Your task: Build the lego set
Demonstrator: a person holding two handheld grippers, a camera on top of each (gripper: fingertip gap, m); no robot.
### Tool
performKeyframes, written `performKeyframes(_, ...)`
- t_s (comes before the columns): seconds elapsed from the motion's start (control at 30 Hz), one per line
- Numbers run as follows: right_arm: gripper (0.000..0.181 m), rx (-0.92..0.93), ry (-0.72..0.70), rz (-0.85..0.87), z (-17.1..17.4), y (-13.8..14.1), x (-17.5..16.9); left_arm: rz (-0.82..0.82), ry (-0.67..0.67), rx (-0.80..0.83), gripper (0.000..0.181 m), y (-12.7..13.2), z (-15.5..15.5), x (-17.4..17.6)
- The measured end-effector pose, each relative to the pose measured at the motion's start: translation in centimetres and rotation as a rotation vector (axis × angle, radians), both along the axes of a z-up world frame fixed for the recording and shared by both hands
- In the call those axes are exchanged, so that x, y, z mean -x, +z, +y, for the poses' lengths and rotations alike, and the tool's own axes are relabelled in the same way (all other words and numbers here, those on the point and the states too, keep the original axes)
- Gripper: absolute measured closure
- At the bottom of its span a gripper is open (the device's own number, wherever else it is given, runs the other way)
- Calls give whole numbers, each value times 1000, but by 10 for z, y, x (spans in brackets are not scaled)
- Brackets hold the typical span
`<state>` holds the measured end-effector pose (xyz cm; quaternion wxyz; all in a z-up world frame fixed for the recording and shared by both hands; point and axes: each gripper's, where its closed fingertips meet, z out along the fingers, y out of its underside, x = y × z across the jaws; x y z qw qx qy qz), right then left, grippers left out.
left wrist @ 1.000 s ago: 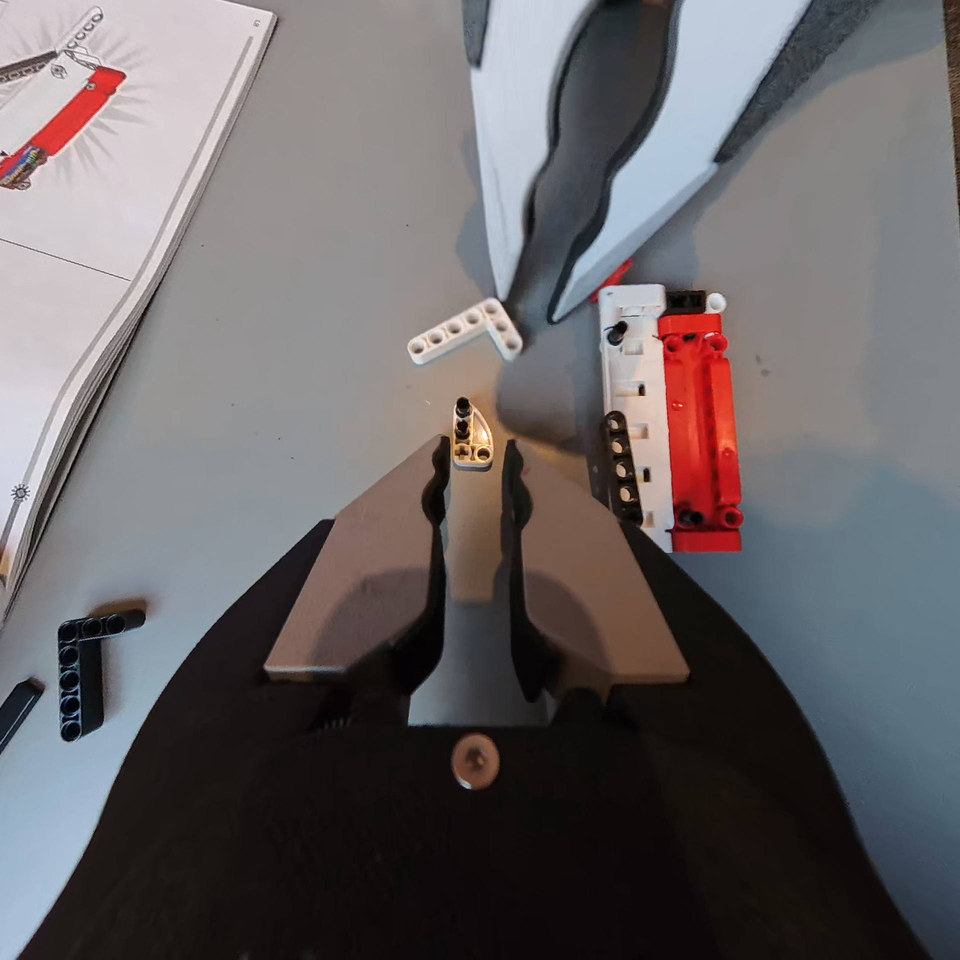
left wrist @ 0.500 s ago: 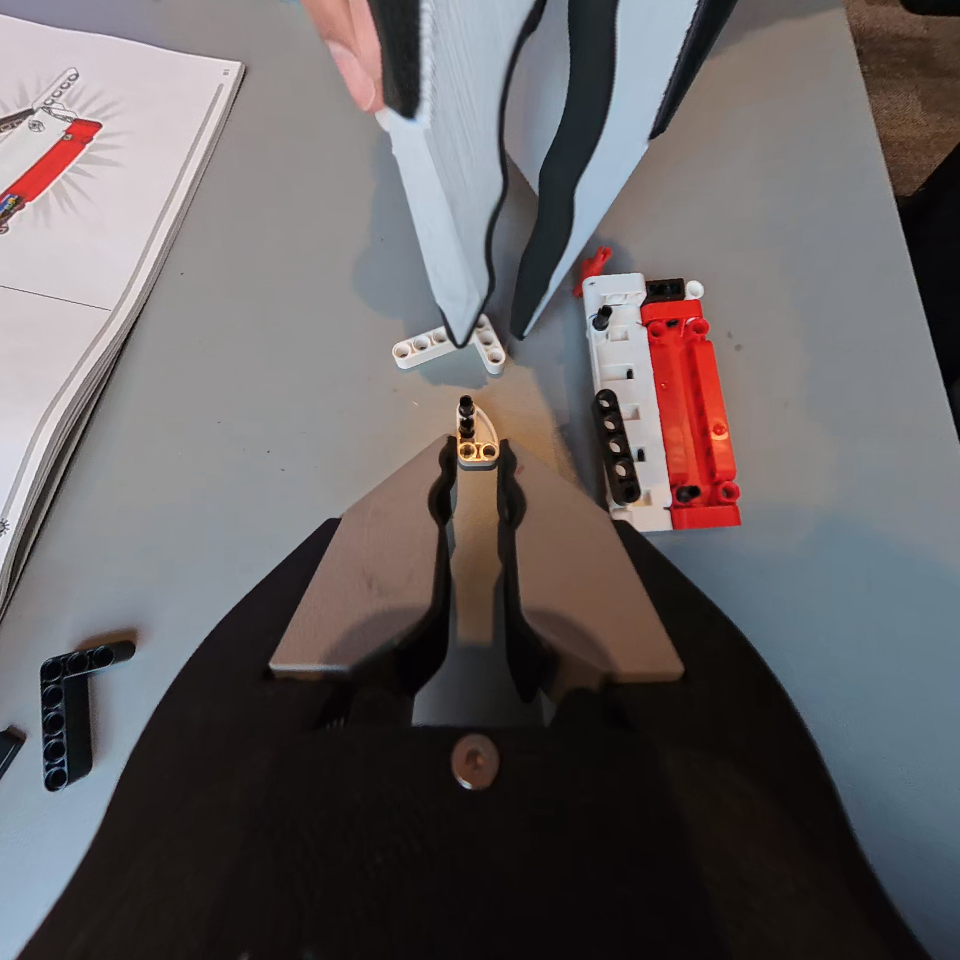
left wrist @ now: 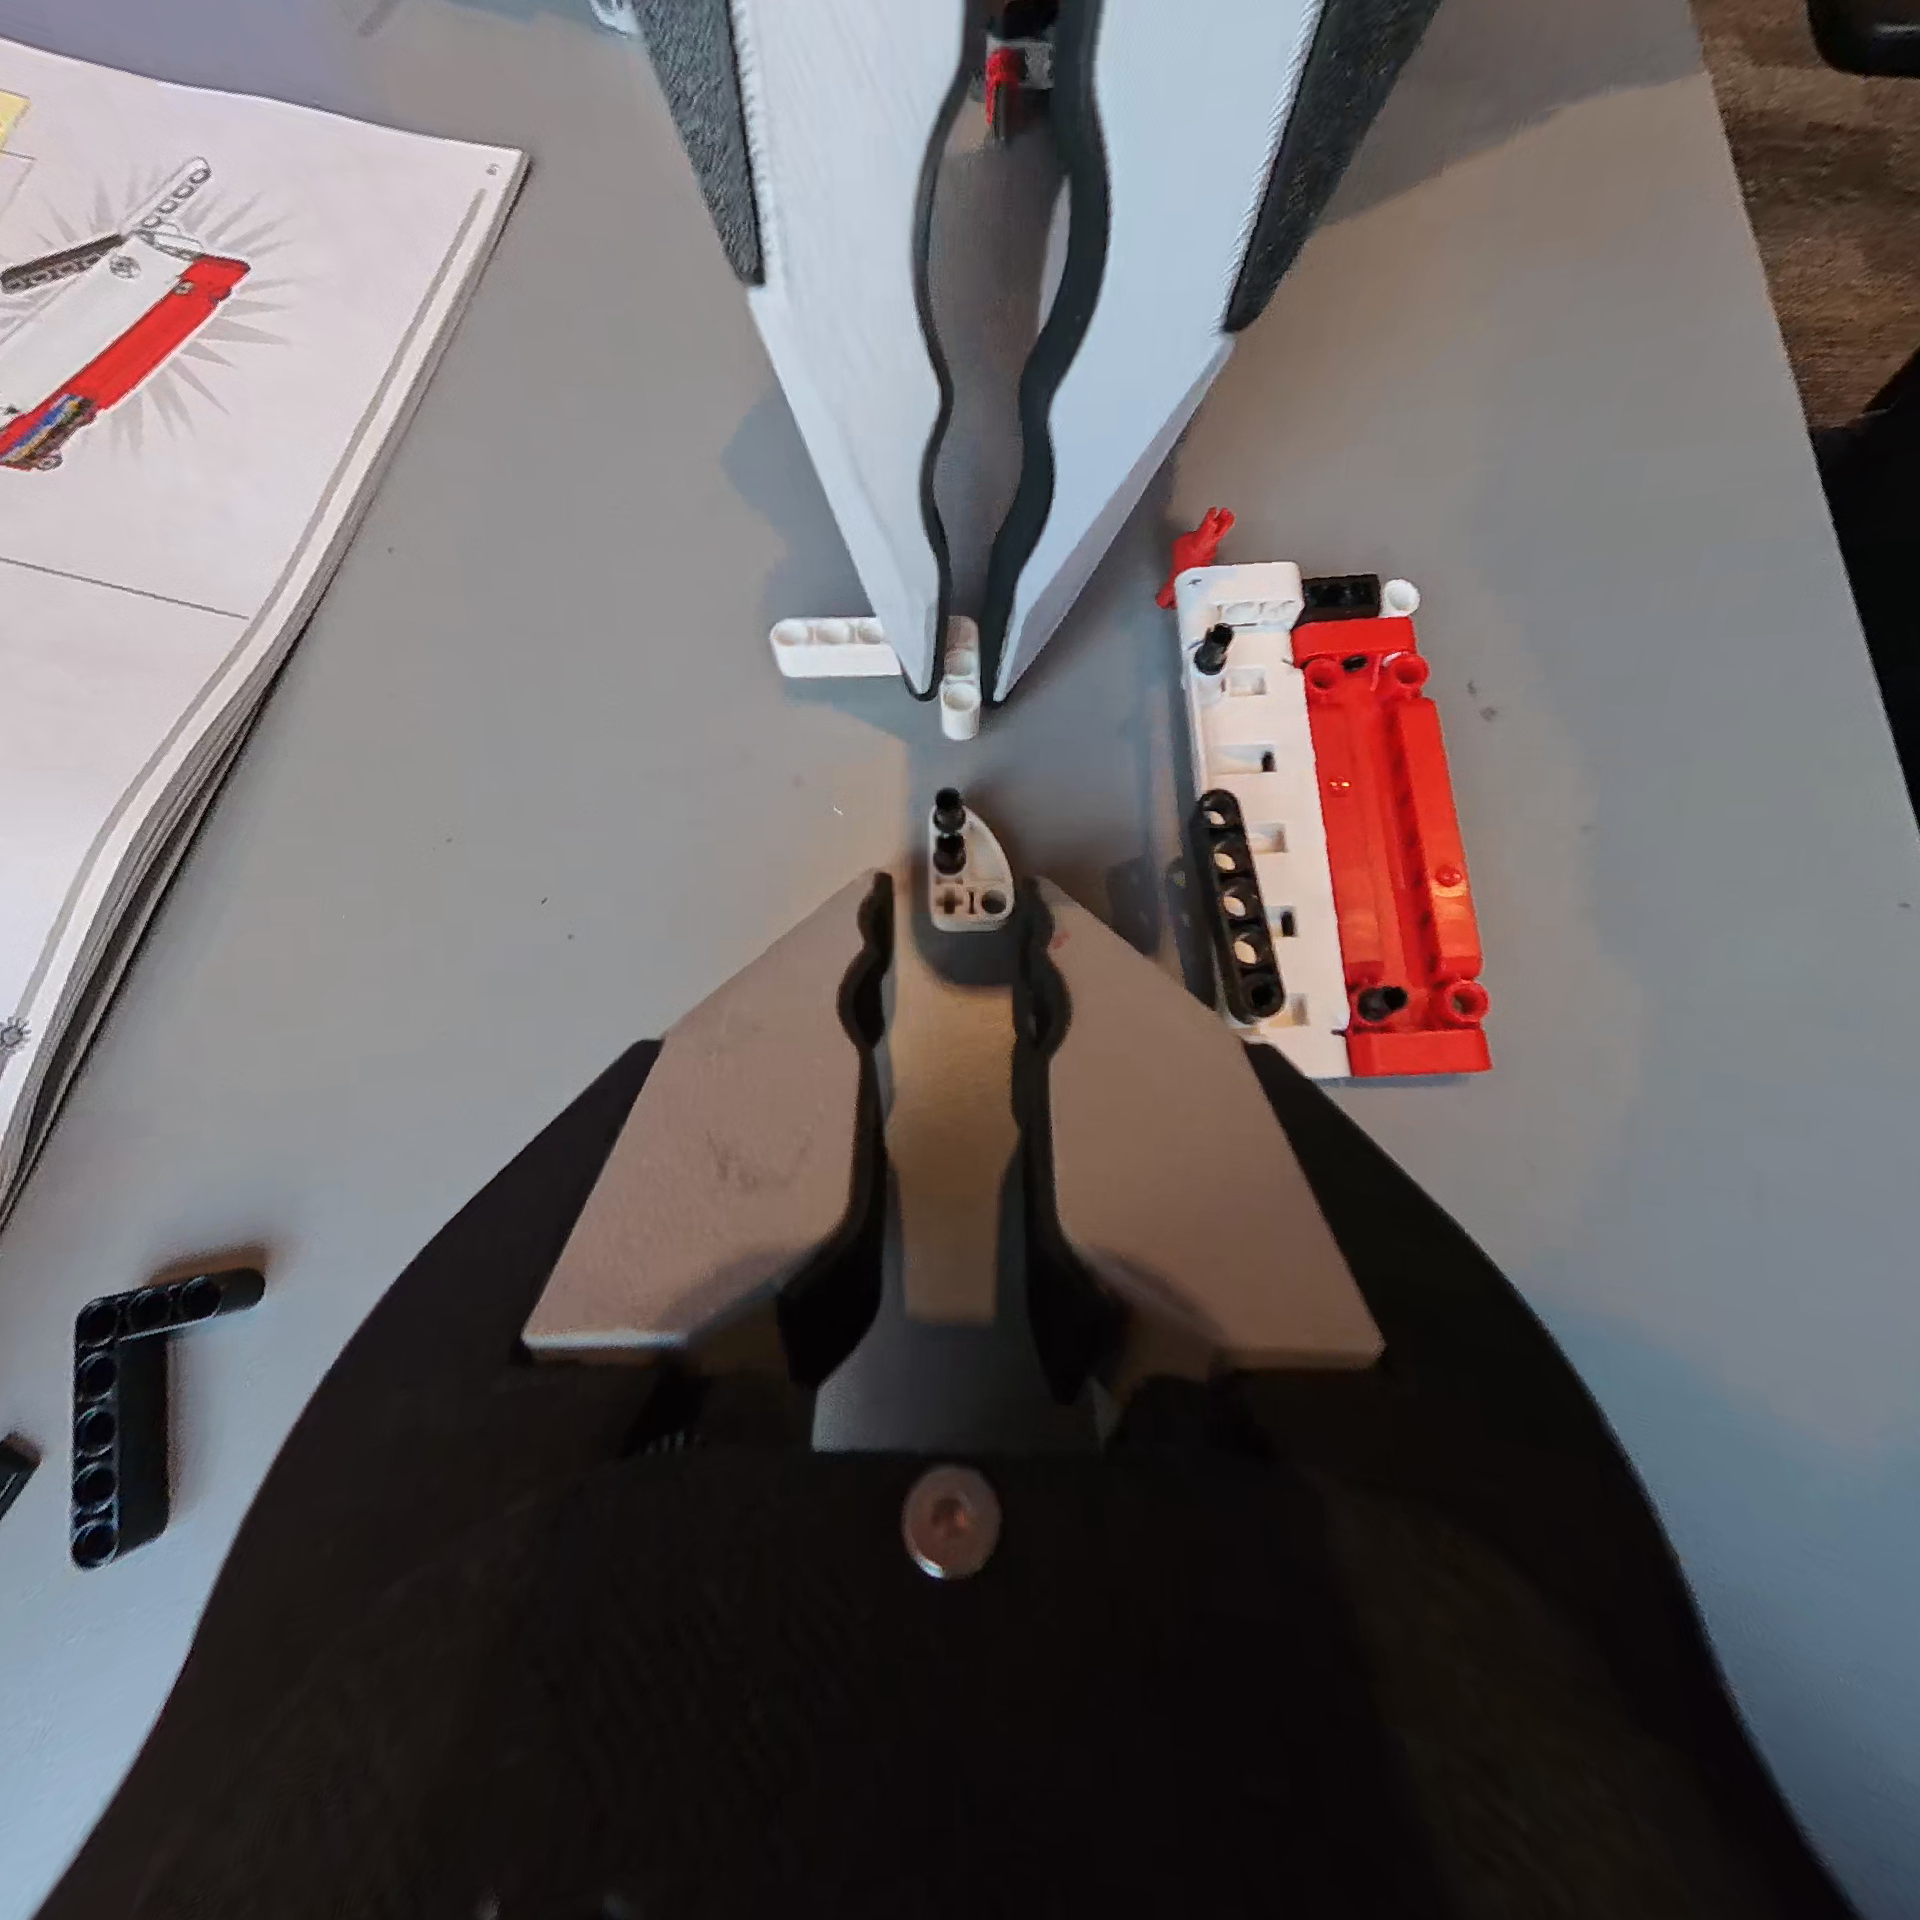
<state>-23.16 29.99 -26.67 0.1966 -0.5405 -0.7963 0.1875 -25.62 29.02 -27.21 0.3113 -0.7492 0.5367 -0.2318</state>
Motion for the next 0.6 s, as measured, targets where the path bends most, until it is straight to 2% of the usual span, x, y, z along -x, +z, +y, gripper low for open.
performKeyframes(0.17, 174, 54, -140, 27, 3, 4, 1, -4, 6, 25, 158, 0, -2, 2)
performKeyframes(0.27, 174, 84, -149, 39, -2, 9, 5, -4, 11, 8, 169, 0, 0, 0)
performKeyframes(0.6, 174, 56, -185, 18, 2, 16, 17, -8, -5, -2, 169, 0, 1, -4)
